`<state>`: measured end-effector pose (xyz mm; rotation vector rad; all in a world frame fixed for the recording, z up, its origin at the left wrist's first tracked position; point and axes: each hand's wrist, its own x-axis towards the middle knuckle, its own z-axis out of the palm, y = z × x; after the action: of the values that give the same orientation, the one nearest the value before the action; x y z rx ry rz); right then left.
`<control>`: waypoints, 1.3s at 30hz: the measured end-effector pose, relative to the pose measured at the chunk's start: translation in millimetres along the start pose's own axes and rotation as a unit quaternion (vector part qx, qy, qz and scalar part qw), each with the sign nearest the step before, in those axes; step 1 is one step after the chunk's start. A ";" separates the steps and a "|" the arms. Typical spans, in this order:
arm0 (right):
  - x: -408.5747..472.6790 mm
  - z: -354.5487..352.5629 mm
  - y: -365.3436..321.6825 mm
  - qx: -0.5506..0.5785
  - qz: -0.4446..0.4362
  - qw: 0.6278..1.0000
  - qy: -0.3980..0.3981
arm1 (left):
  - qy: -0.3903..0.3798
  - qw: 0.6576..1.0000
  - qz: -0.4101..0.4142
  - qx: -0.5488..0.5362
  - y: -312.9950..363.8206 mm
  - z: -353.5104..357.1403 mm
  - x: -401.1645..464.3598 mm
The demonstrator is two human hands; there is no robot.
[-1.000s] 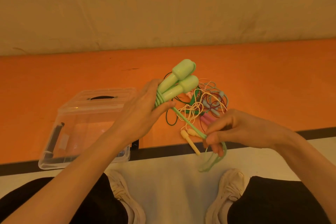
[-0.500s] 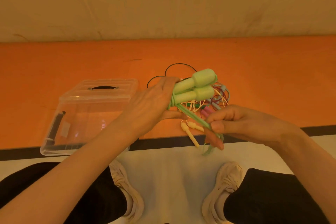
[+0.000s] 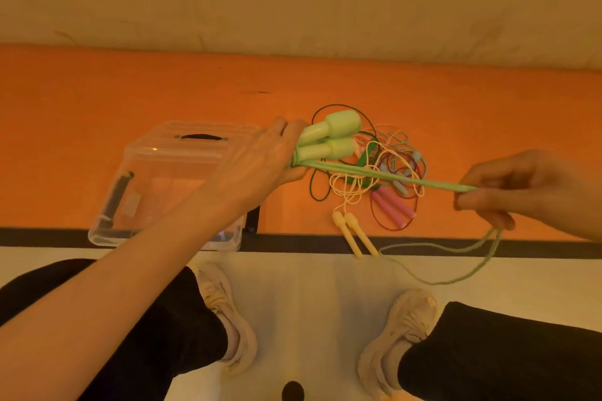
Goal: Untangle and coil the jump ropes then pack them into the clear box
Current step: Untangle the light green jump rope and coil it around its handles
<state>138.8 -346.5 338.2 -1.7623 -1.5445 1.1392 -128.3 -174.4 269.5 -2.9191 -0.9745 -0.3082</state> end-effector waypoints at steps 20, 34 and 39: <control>77.0 21.3 -30.6 0.408 -0.048 0.910 0.051 | -0.044 0.979 0.150 -0.131 27.6 2.5 -7.5; 93.0 22.0 -11.8 0.281 0.001 0.951 0.130 | -0.053 0.977 0.131 -0.158 37.8 -15.0 -16.9; 98.6 24.4 -7.3 0.252 0.019 0.957 0.142 | -0.060 0.963 0.192 -0.181 39.2 -14.6 -16.3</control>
<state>113.3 -252.8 307.6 -1.5247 -0.9494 1.1161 -120.1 -217.0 281.1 -3.4022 -0.3672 -0.3191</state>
